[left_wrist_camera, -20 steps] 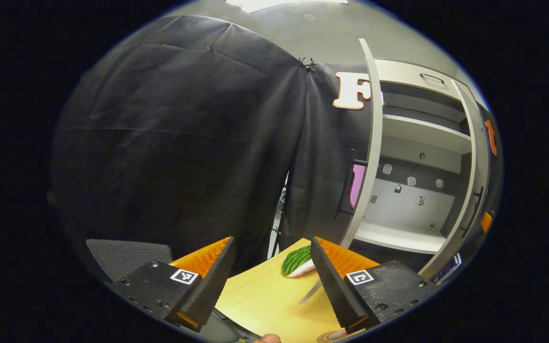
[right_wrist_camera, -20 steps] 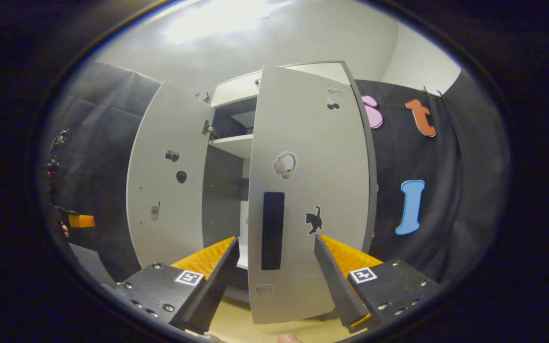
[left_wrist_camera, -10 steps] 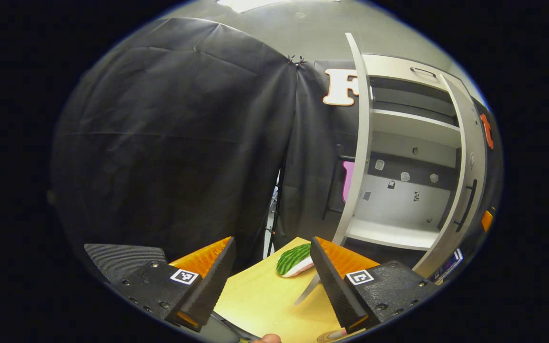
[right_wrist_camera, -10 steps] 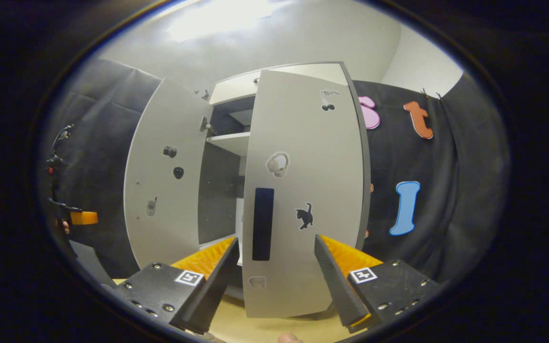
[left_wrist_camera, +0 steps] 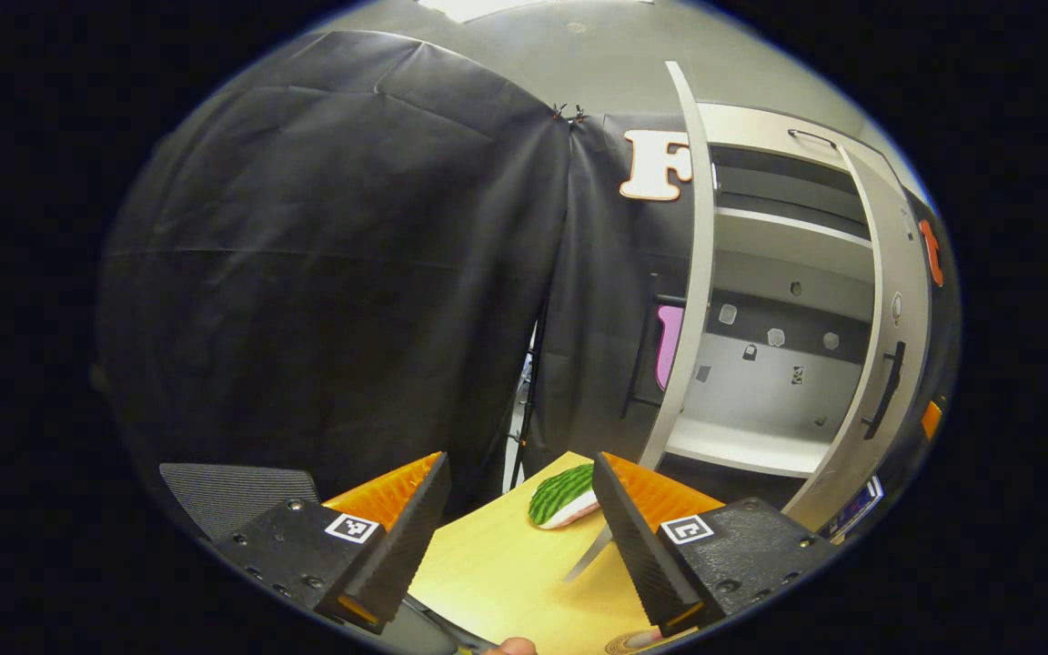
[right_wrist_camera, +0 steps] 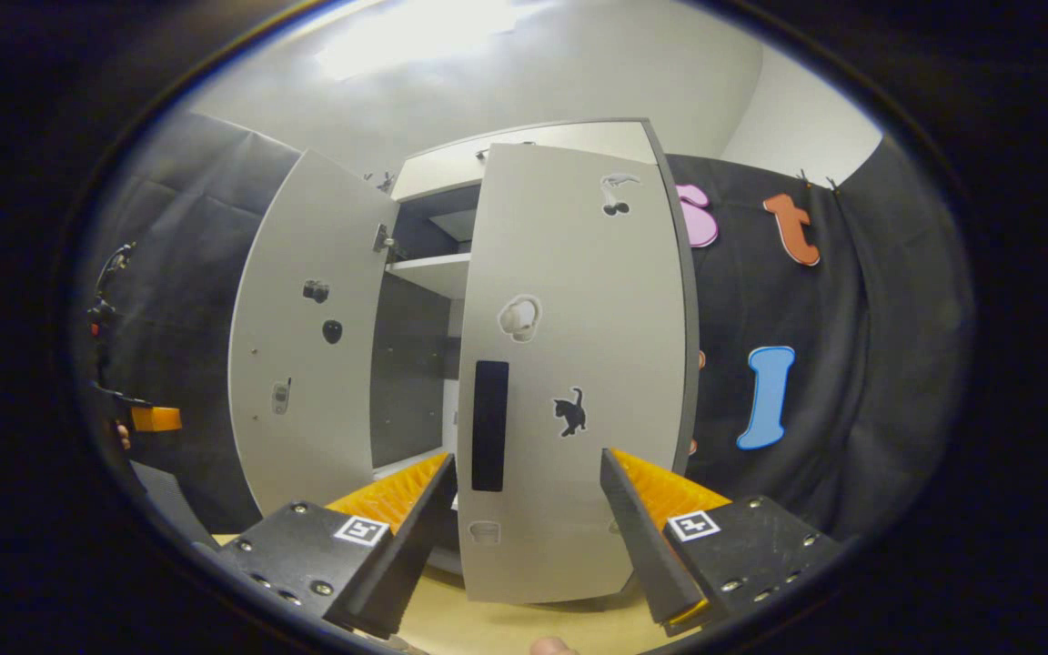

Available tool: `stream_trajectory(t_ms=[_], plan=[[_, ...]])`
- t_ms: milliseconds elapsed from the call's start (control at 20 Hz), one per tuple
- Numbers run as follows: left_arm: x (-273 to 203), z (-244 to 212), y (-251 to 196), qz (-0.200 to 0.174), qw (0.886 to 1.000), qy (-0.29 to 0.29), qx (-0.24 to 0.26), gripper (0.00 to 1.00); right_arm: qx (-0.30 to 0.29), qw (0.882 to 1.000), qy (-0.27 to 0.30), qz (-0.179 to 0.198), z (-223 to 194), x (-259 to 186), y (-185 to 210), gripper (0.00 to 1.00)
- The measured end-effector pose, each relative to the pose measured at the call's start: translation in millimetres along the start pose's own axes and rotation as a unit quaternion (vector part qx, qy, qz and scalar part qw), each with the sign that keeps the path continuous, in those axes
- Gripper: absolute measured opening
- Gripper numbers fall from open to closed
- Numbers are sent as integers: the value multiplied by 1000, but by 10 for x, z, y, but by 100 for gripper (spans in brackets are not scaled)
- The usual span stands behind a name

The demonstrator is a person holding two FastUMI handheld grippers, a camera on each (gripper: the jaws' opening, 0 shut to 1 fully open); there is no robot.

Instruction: Grasp the bottle in the cabinet with the left hand and place it on the coaster, then close the right door with the right hand and the left door with the left hand.

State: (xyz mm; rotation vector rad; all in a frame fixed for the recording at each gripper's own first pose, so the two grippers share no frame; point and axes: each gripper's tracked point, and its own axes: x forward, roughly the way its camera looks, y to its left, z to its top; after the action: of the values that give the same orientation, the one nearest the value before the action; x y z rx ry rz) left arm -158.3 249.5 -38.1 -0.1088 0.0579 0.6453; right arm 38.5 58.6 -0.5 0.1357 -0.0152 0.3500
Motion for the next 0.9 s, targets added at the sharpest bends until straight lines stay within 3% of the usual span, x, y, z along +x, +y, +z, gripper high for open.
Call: stream_trajectory(t_ms=[250, 300, 350, 750, 900], plan=[[2, -3, 29, 4, 1000, 1, -5, 97, 0, 1000, -3, -1, -1, 2, -10, 93], [3, -4, 28, 4, 1000, 1, -5, 93, -1, 1000, -2, -1, -6, 4, -16, 93], [5, -10, 29, 5, 1000, 1, -5, 97, -1, 1000, -2, -1, 0, 0, -12, 93], [103, -15, -30, 6, 1000, 2, 1, 97, 0, 1000, -1, -8, -17, 13, -36, 96], [204, -25, -47, 8, 1000, 5, 4, 93, -2, 1000, 1, -15, -18, 21, -60, 93]])
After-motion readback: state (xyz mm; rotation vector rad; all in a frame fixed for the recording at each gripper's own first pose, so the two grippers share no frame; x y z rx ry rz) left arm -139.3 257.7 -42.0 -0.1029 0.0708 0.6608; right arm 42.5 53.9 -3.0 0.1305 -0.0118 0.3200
